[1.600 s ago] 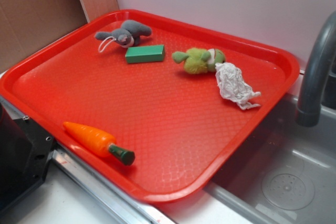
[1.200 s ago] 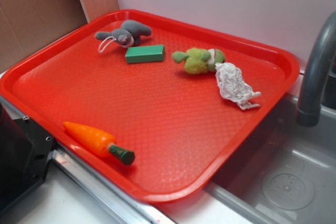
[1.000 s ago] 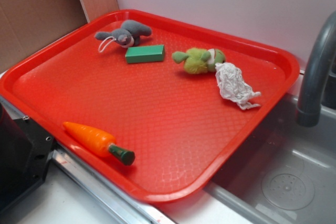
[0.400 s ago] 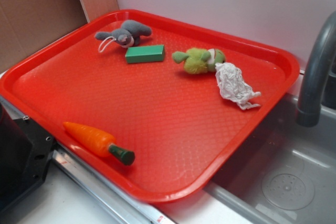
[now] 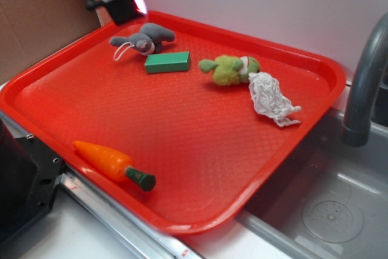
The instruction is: Grab the white paper.
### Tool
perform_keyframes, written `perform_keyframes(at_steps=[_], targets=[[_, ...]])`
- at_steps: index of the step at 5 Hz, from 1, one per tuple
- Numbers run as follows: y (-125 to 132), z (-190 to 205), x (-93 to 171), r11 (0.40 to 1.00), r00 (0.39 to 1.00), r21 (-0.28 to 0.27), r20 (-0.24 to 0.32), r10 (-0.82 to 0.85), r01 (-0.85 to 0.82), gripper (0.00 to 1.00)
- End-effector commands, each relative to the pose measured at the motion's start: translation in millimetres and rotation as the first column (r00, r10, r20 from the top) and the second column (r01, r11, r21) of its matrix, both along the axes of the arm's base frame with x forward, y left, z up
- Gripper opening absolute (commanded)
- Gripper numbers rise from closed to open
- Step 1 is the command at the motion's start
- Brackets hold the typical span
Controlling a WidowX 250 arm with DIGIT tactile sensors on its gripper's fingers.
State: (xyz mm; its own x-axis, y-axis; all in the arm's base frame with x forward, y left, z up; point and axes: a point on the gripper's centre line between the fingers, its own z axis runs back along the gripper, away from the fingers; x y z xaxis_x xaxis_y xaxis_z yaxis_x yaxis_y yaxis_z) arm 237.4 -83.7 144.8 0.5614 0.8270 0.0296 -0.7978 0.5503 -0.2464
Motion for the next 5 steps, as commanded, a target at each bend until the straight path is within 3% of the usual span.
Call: perform_keyframes(at_steps=[1,3,5], targets=[[-22.6,-21.5,46.5,0.999,0.996,-0.009,0.078,0.034,-0.034,1.00],[-34.4,-68.5,76.1,0.997,1.000,0.078,0.020,0.016,-0.018,1.00],[-48.3,-102.6,74.2,0.993,0.998,0.111,-0.053,-0.042,0.048,1.00]])
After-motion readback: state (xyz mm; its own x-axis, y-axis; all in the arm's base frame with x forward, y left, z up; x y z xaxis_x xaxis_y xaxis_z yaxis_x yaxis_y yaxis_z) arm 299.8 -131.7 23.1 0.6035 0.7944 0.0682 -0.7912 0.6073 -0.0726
